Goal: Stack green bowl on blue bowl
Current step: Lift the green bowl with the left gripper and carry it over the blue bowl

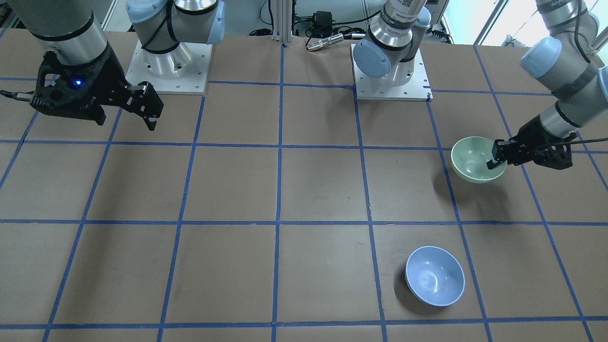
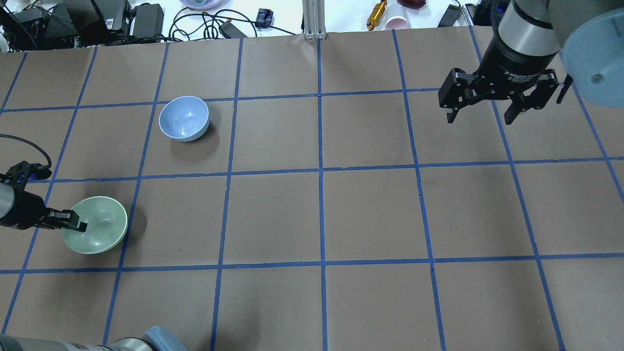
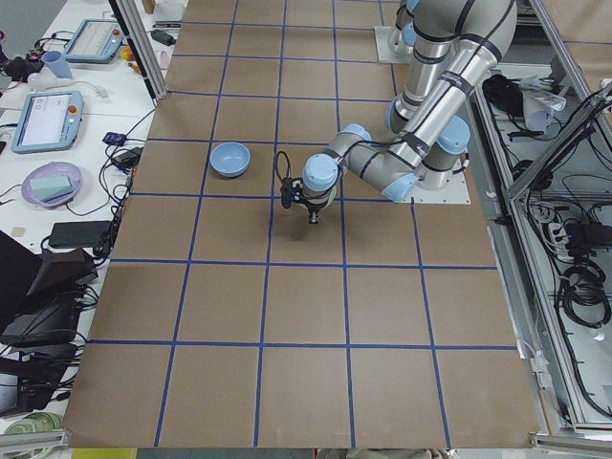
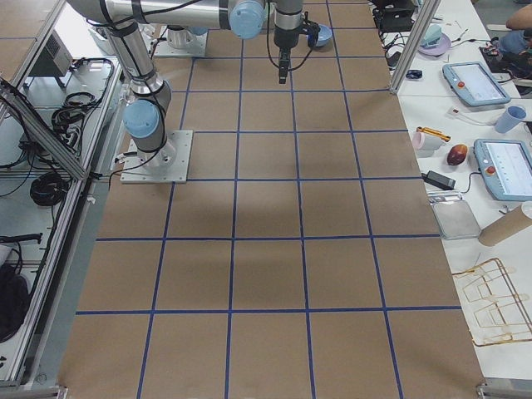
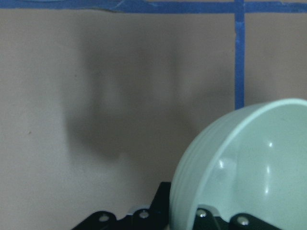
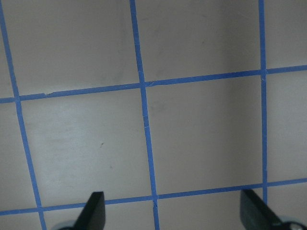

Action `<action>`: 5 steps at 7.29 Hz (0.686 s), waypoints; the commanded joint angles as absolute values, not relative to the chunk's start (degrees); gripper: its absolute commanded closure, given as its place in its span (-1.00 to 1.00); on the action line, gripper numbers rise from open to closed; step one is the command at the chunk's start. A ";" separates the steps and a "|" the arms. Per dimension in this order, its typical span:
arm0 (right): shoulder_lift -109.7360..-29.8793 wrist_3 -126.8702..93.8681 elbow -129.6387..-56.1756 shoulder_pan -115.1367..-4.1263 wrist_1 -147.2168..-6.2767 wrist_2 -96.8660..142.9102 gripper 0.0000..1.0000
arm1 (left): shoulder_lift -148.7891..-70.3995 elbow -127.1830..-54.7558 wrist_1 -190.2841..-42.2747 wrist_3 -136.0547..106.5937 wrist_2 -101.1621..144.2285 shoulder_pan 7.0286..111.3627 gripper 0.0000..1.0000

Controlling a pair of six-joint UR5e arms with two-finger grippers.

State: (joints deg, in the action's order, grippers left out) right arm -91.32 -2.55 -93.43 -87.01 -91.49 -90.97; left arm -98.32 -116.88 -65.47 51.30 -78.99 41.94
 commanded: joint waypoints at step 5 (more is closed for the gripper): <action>-91.32 -2.55 -93.43 -87.01 -91.49 -90.97 -1.00 | -103.69 -99.07 -74.27 35.70 -66.73 55.18 1.00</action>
State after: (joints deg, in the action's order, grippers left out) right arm -91.32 -2.55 -93.43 -87.01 -91.49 -90.97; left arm -101.77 -102.03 -74.21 39.32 -68.84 52.27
